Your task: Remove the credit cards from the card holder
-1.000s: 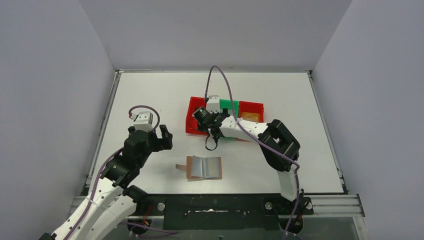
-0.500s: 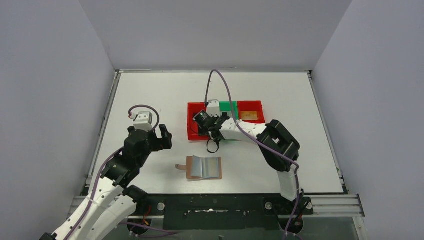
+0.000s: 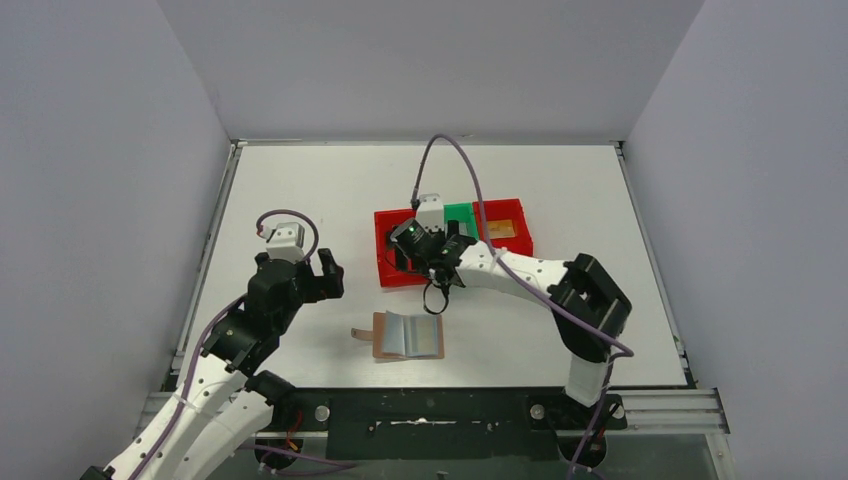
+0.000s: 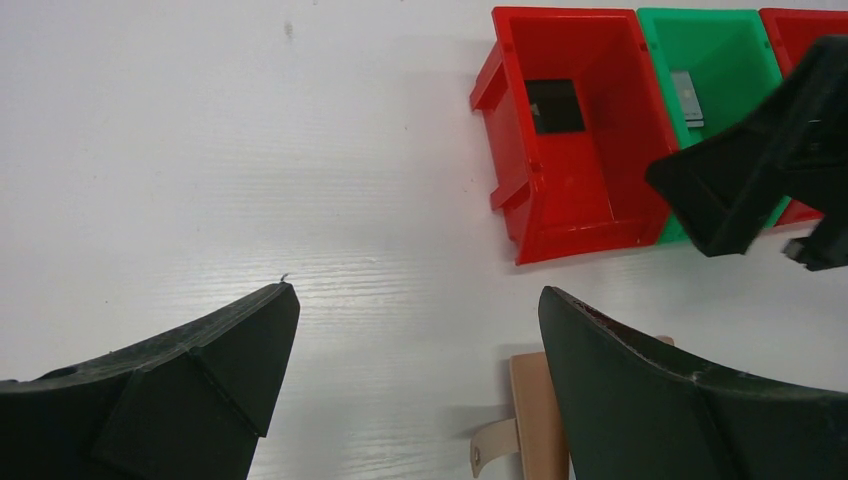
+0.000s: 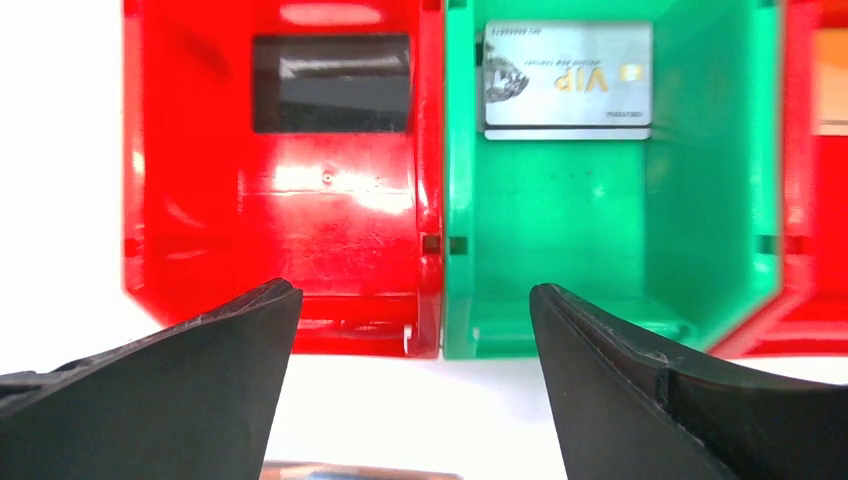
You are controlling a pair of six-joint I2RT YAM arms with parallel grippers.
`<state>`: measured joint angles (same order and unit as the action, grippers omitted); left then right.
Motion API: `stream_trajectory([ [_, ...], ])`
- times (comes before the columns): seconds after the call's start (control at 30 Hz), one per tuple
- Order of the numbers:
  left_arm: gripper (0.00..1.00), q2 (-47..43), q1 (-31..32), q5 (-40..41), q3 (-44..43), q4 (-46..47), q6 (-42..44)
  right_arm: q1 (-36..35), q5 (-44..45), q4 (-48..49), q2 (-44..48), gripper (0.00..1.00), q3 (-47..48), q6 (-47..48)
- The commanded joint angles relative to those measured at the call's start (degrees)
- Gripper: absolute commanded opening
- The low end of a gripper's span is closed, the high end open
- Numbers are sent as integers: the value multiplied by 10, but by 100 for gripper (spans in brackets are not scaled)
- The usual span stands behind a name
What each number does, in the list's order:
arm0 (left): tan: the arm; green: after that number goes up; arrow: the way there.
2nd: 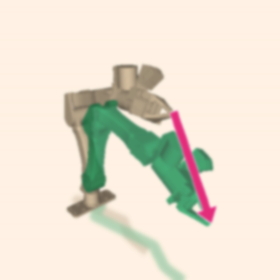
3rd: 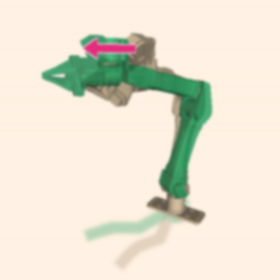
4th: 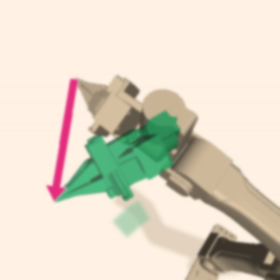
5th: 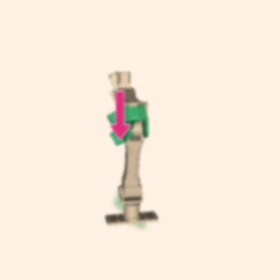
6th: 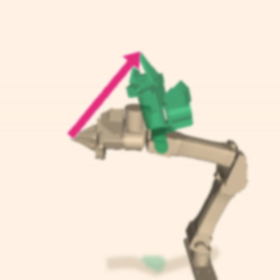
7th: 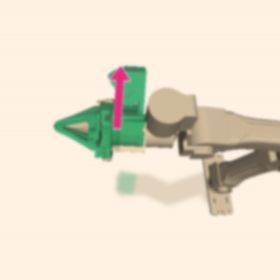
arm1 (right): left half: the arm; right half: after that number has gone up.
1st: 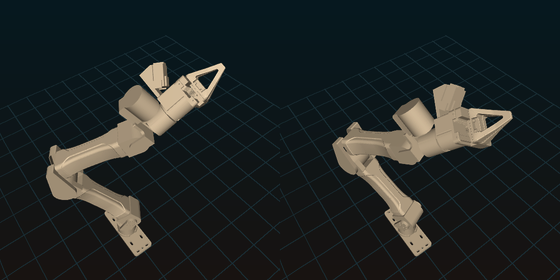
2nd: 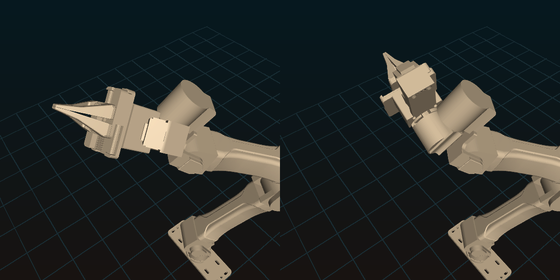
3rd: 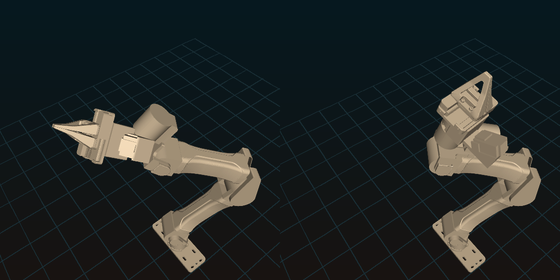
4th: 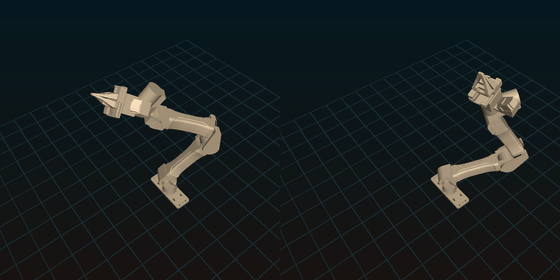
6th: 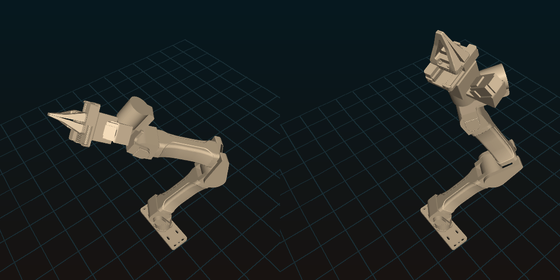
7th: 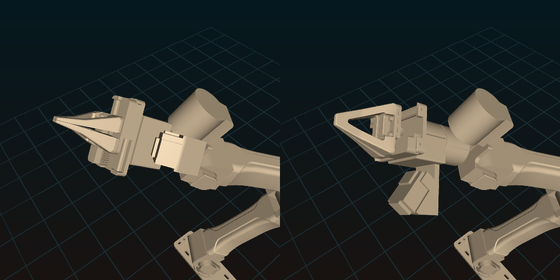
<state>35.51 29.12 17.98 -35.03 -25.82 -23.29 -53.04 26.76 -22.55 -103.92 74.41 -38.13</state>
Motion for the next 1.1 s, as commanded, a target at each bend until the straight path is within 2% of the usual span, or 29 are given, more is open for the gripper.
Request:
stream_trajectory([
  [0.0, 92, -2, -4, -11, -5, 37, 7, -14, 33, 31, 111, 88, -61, -21],
  [0.13, 93, 4, -5, -40, -2, 45, 9, -27, -55, 119, 200, 82, -196, -84],
  [0.23, 93, 20, -4, -72, -4, 44, 3, -39, -127, 211, 246, 72, -297, -138],
  [0.4, 91, 57, -4, -140, 7, 50, -71, -76, -178, 322, 261, 65, -401, -202],
  [0.63, 84, 117, -3, -230, 28, 57, -170, -106, -191, 357, 217, 57, -413, -233],
  [0.83, 78, 130, -3, -262, 53, 60, -190, -112, -171, 311, 193, 54, -381, -229],
  [0.93, 70, 130, -2, -265, 66, 59, -199, -112, -166, 299, 193, 53, -378, -229],
  [1.07, 62, 136, 1, -288, 87, 75, -215, -112, -170, 314, 206, 47, -384, -222],
])
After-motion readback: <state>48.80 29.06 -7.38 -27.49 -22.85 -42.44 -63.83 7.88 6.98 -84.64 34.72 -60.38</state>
